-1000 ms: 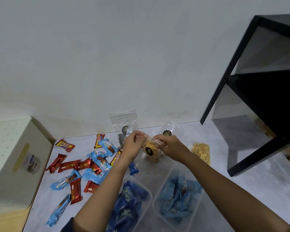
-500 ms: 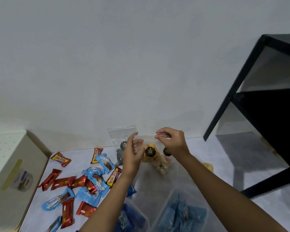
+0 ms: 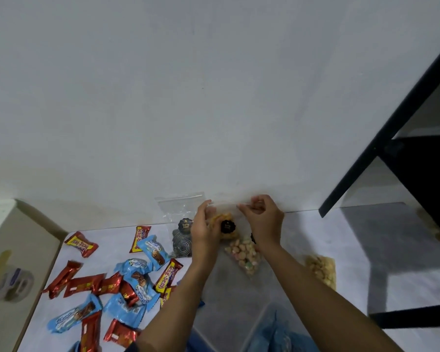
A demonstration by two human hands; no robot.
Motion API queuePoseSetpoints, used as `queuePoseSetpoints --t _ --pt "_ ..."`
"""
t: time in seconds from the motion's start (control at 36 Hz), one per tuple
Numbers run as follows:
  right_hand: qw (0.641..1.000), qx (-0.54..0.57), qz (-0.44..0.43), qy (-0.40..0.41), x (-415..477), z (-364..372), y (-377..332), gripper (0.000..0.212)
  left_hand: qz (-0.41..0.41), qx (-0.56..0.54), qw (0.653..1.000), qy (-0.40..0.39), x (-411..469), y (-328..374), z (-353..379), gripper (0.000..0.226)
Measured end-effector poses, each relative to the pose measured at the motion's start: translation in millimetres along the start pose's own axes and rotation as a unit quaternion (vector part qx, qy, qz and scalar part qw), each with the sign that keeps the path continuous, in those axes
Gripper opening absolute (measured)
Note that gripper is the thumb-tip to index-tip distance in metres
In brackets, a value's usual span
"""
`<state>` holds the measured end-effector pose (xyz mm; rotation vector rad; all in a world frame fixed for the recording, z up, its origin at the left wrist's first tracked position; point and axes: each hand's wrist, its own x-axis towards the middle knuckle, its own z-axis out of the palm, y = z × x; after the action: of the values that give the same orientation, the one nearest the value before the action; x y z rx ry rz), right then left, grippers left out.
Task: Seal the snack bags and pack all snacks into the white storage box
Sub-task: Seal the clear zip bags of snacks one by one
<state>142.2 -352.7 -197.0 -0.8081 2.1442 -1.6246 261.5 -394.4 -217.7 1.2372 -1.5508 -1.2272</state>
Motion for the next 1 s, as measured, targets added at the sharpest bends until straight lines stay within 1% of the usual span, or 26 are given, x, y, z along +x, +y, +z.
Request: queuePoseSetpoints --t 0.08,0.19,0.25,0.33,0.39,0.44,0.47,0.5,0.58,0.64,0.69,0.78,0.83,0.94,1.0 --pt "1.0 0.008 0.012 0.012 2.3 0.9 0.8 0.032 0.011 0.011 1.0 -0.003 0.1 -1.5 2.1 0.041" --pt "1.0 0.02 0.02 0.006 8.2 -0.3 -0.4 0.029 0.013 0.045 0.999 0.006 3.5 1.6 5.8 0.04" --pt "1.0 0.025 0.017 0.002 9.1 -2.4 -1.1 0.028 0.022 0.064 0.997 0.026 3.1 6.8 7.4 0.042" --pt "0.999 0.028 0.016 -0.007 8.5 -9.8 -1.8 0.031 0.038 0.054 0.995 0.08 -0.8 18.1 6.8 0.045" --pt "1.0 0.022 0.011 -0.013 9.2 -18.2 -1.0 0.03 0.073 0.052 0.988 0.122 -4.4 24.3 6.0 0.042" --pt "1.0 0.008 0.002 -0.01 10.5 -29.1 2.1 0.026 0.154 0.081 0.975 0.139 -9.1 27.7 8.7 0.034" --pt "1.0 0.001 -0.001 -0.003 11.3 -35.2 4.6 0.023 0.192 0.1 0.968 0.129 -11.2 27.5 12.6 0.029" --pt "1.0 -0.008 -0.002 0.006 11.8 -41.8 7.6 0.021 0.206 0.113 0.967 0.102 -13.0 28.2 17.6 0.025" --pt "0.998 -0.052 0.006 0.022 12.8 -61.2 20.6 0.021 0.173 0.121 0.977 -0.041 -16.7 30.2 36.5 0.024" --pt "0.996 -0.083 0.035 0.014 12.6 -72.4 30.6 0.026 0.16 0.151 0.968 -0.119 -19.2 26.2 49.5 0.027" --pt "0.991 -0.112 0.072 -0.019 11.9 -81.4 39.6 0.035 0.132 0.186 0.959 -0.17 -19.7 23.6 60.8 0.035" --pt "0.974 -0.171 0.118 -0.086 10.8 -91.0 50.2 0.046 0.072 0.236 0.944 -0.217 -15.6 24.0 75.6 0.048" --pt "0.965 -0.183 0.145 -0.12 10.4 -95.1 53.6 0.047 0.05 0.274 0.931 -0.236 -11.3 25.7 84.2 0.052" --pt "0.961 -0.179 0.167 -0.129 10.6 -98.9 56.9 0.039 0.012 0.322 0.906 -0.274 -1.2 25.0 96.9 0.052" --pt "0.963 -0.18 0.159 -0.12 11.5 -99.9 57.8 0.033 -0.027 0.337 0.896 -0.289 2.9 22.5 101.2 0.055"
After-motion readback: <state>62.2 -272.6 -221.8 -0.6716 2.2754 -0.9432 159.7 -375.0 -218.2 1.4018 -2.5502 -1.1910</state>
